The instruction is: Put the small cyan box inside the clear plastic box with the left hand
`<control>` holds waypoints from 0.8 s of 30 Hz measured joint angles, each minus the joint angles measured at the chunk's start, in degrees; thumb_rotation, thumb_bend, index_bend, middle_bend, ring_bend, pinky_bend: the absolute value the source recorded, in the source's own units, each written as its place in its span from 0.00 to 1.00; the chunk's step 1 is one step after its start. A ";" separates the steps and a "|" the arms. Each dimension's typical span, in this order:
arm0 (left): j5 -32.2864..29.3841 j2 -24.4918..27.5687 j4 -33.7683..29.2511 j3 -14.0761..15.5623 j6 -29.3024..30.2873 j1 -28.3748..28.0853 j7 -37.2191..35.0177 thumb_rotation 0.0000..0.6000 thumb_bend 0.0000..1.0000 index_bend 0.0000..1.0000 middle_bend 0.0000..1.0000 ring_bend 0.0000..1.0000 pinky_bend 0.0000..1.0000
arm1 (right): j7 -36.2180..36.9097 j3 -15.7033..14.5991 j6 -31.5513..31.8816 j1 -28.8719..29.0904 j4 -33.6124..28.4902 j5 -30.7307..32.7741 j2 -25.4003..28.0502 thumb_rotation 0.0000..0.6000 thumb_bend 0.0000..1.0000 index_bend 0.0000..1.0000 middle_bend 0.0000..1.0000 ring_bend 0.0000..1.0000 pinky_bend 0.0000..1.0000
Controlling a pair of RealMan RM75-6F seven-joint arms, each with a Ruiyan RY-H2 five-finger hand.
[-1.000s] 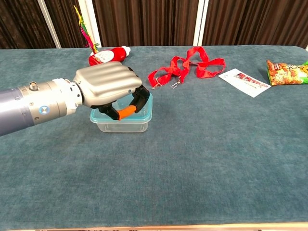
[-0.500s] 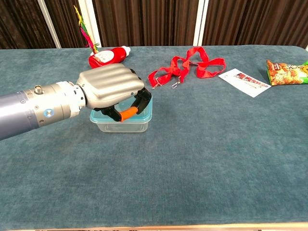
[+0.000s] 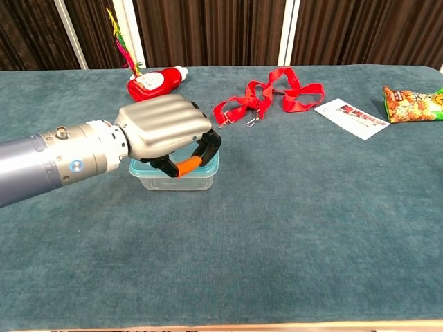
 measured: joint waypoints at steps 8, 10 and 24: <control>0.22 -0.69 0.34 -0.18 -0.47 0.01 0.95 1.00 0.54 0.55 0.52 0.34 0.26 | 0.01 0.03 0.00 -0.01 -0.07 0.08 0.03 1.00 0.31 0.04 0.04 0.04 0.00; 0.34 -0.83 0.54 -0.25 -0.41 0.05 1.27 1.00 0.54 0.55 0.52 0.34 0.26 | 0.02 0.02 0.00 -0.02 -0.09 0.10 0.04 1.00 0.31 0.04 0.04 0.04 0.00; -0.41 -1.43 1.15 -0.76 -1.17 0.44 2.64 1.00 0.54 0.55 0.52 0.34 0.26 | 0.12 -0.05 -0.19 0.02 -0.17 0.10 0.15 1.00 0.31 0.04 0.04 0.04 0.00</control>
